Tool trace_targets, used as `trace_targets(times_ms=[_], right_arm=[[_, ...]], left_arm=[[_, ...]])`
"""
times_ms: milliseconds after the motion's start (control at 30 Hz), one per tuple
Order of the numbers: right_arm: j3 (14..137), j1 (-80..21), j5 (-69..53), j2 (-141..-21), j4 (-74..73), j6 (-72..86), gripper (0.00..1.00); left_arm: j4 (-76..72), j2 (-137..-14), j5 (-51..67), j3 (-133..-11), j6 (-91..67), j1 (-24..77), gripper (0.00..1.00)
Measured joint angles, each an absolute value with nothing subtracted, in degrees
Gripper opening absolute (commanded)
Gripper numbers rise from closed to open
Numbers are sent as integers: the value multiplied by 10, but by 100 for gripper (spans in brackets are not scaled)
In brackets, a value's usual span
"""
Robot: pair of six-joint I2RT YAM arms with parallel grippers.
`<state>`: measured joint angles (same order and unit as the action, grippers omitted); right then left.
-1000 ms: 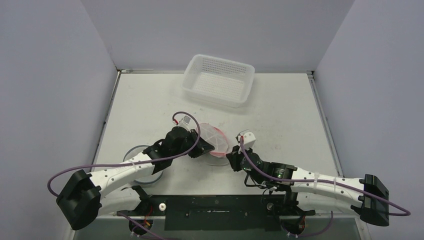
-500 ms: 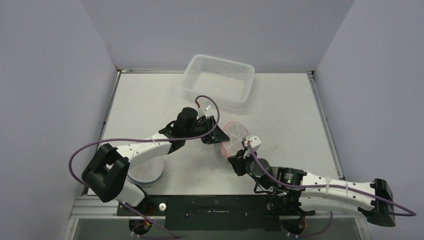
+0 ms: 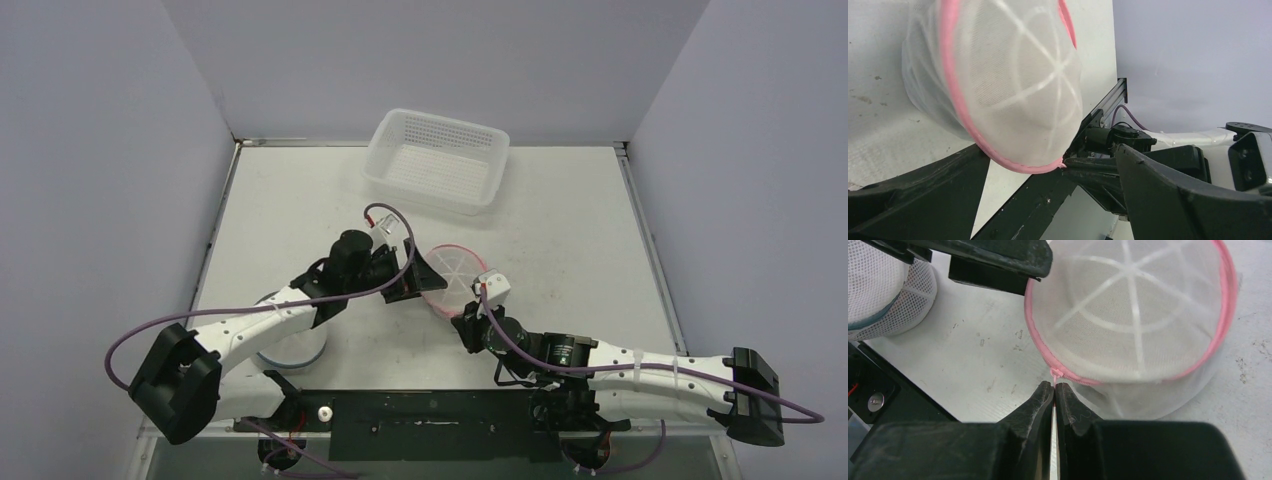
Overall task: Unzip the laundry bag and remove the bra
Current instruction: Unzip the laundry bag at the center of the board.
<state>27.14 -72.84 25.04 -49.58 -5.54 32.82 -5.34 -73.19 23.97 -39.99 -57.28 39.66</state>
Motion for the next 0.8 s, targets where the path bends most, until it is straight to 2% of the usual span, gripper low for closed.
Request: trace_targets(times_ms=[167, 433, 633, 800], right_arm=[[272, -728, 251, -496, -55, 331, 5], [272, -728, 253, -495, -56, 338, 5], [272, -728, 253, -496, -56, 339, 5], [272, -728, 259, -495, -56, 340, 5]], left_arm=[[-52, -698, 216, -385, -578, 409, 96], [-54, -731, 186, -385, -595, 462, 98], [-63, -737, 161, -376, -621, 468, 76], [-66, -737, 142, -362, -635, 468, 46]])
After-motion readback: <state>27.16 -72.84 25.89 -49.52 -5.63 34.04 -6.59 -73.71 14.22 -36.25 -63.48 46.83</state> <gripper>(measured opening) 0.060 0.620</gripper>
